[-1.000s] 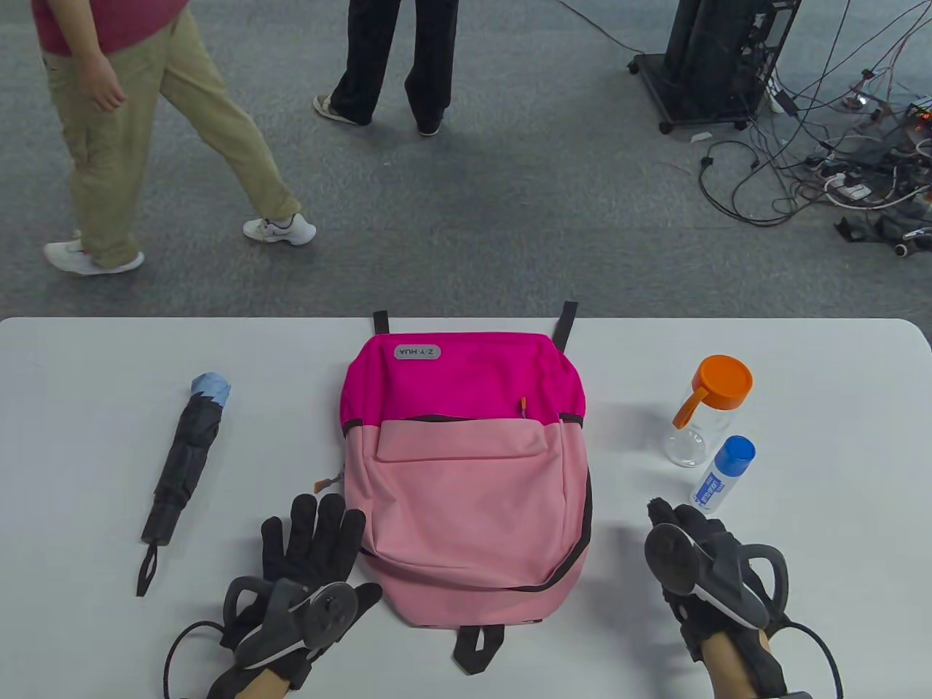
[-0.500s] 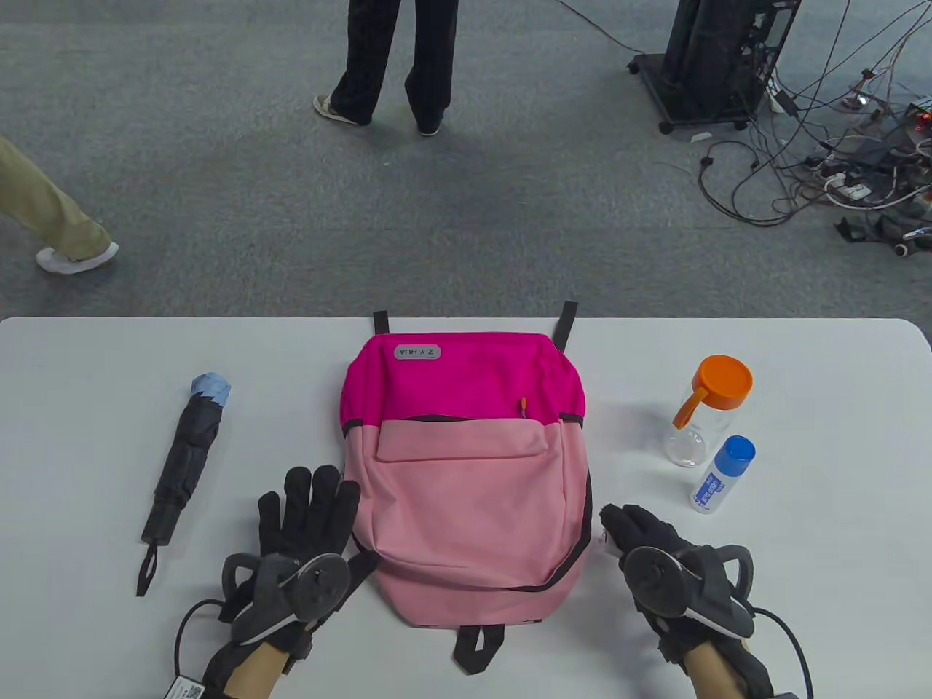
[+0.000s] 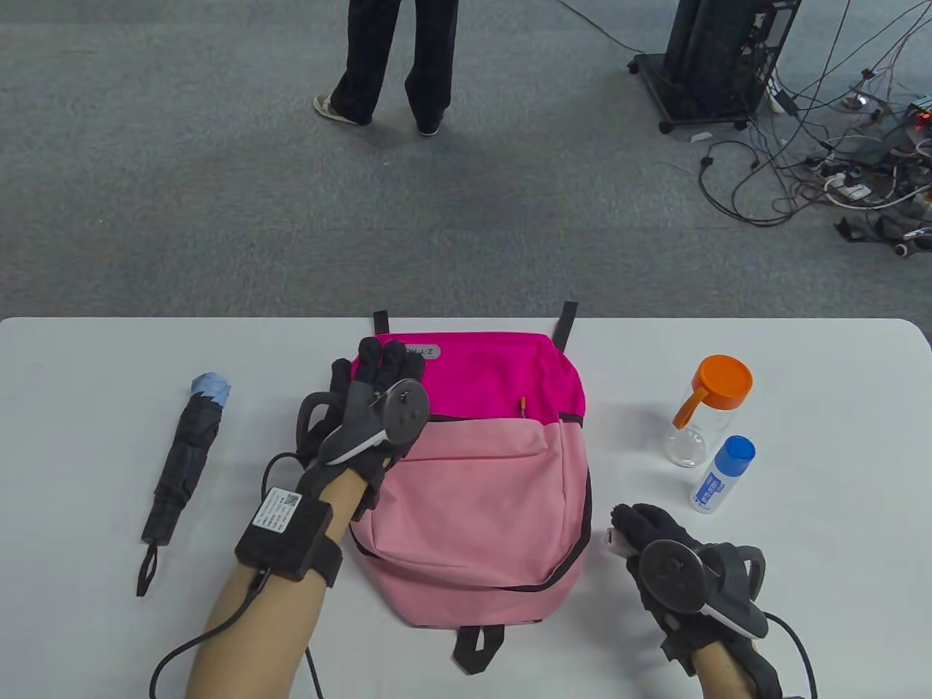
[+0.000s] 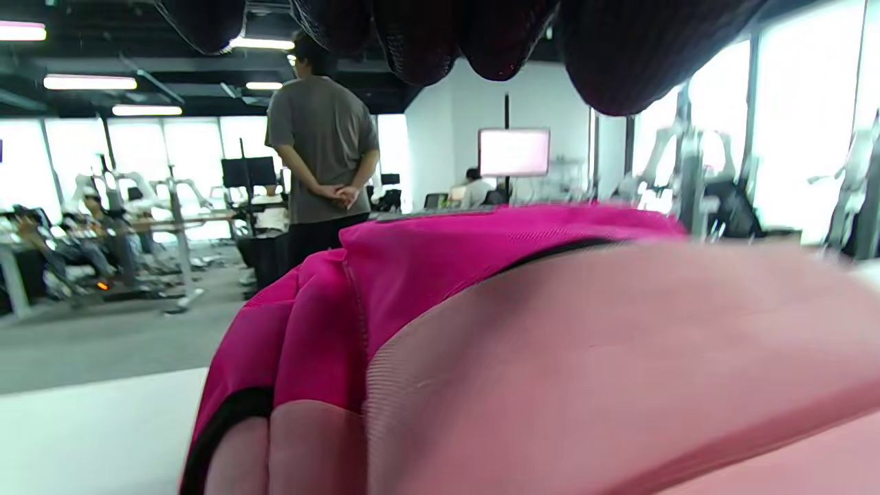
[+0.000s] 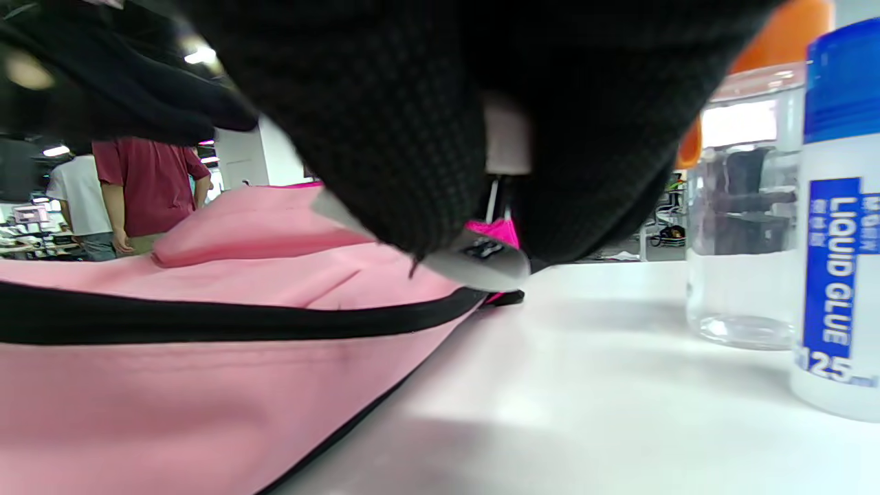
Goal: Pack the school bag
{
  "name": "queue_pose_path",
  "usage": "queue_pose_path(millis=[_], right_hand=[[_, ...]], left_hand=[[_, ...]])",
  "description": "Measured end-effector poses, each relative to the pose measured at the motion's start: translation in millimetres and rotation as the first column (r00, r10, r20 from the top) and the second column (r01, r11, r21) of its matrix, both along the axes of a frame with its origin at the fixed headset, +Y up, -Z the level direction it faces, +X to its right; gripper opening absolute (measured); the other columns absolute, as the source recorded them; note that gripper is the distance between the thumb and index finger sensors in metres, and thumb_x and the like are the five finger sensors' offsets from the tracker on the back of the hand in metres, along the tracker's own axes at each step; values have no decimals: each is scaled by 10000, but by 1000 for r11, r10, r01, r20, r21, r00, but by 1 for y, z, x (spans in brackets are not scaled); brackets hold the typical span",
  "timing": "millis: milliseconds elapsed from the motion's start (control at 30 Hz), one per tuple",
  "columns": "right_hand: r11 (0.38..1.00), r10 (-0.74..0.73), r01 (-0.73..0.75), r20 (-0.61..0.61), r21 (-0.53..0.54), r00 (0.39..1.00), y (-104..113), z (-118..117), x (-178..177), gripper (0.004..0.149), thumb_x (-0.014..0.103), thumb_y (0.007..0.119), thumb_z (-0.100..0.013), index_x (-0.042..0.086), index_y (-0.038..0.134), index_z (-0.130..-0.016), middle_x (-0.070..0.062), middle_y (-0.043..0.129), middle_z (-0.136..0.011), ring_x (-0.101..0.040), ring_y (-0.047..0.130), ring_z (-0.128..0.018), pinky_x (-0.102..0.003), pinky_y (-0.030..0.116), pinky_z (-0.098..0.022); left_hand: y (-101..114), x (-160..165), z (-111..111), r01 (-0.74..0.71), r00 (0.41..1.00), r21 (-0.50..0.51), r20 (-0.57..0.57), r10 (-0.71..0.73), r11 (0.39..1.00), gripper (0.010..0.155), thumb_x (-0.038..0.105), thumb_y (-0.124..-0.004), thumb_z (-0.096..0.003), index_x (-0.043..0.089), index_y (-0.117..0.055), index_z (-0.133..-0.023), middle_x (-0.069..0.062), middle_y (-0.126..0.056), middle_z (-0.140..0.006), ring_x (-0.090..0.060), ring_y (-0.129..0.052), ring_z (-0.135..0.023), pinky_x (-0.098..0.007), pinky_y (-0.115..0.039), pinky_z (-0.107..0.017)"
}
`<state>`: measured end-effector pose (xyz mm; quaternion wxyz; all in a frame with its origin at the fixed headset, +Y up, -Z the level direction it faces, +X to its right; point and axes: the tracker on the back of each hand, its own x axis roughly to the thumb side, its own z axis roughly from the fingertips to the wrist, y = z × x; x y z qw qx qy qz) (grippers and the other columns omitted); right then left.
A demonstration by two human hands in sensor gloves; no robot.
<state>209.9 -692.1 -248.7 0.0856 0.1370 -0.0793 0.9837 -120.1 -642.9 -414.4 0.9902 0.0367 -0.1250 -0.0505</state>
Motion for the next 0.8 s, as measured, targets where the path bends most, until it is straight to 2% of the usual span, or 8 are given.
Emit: queue_pose_path(millis=[167,233,333,433,500,533,633,800], right_hand=[[997,1,0,-17,80,1000,1,-1,2,584,198,1016,-385,148,837,-939,-191,890,-937,-397,1030,-807,-386,1045,-501],[995,-8,9,-13,96,1000,-1,-1,3,584,200,1012,-388,144,835,-942,-192,893,-935,-397,1032,-804,-386,1044,-500],[996,4,-4,0,92,1000,-3,-2,5,583,199,1005,-394,141,829,-947,-197,888,-939,-403,1029,-805,-391,1041,-502],[995,-6,5,4,96,1000,-3,-3,7,583,201,1001,-395,138,827,-949,-198,889,-938,-405,1030,-801,-389,1041,-498],[994,-19,18,9,107,1000,-2,-2,7,587,206,1002,-391,138,829,-947,-200,895,-931,-400,1039,-790,-382,1046,-487],[994,-28,28,5,102,1000,-1,-2,7,593,217,1004,-385,137,831,-946,-197,904,-922,-391,1053,-774,-379,1049,-479],[997,-52,55,-58,63,997,0,0,5,620,252,1008,-366,130,834,-948,-204,938,-885,-383,1112,-659,-422,1038,-399],[998,-23,28,-83,60,996,-3,-1,-3,612,272,999,-372,159,835,-951,-161,937,-906,-365,1092,-634,-524,980,-442]], left_hand=[[-14,23,-16,86,996,-68,3,-86,994,834,474,-886,-443,239,-501,-1145,-107,-491,-1260,-451,-395,-1169,-717,-478,-816],[-20,27,-18,98,995,-114,18,-97,989,938,533,-921,-383,241,-475,-1154,-104,-462,-1269,-456,-363,-1172,-726,-461,-818],[-29,31,-19,156,988,-142,32,-153,978,1021,573,-942,-326,247,-455,-1162,-108,-438,-1278,-468,-337,-1175,-734,-460,-819],[-36,35,-22,221,975,-129,-8,-224,967,1048,583,-926,-340,235,-393,-1171,-128,-391,-1282,-482,-311,-1169,-729,-460,-820],[-40,40,-24,283,956,-78,-60,-288,956,985,524,-921,-400,230,-377,-1166,-129,-408,-1274,-473,-336,-1167,-713,-482,-819],[-42,41,-25,311,947,-54,-70,-314,949,885,482,-880,-452,250,-402,-1160,-115,-435,-1268,-464,-366,-1165,-702,-499,-818],[-41,43,-24,235,971,83,-77,-228,969,597,323,-777,-520,282,-619,-1094,-77,-631,-1200,-420,-561,-1128,-653,-602,-791],[-30,30,-24,-24,999,-29,-47,23,999,560,330,-725,-535,264,-661,-1088,-99,-684,-1172,-445,-649,-1087,-632,-675,-761]])
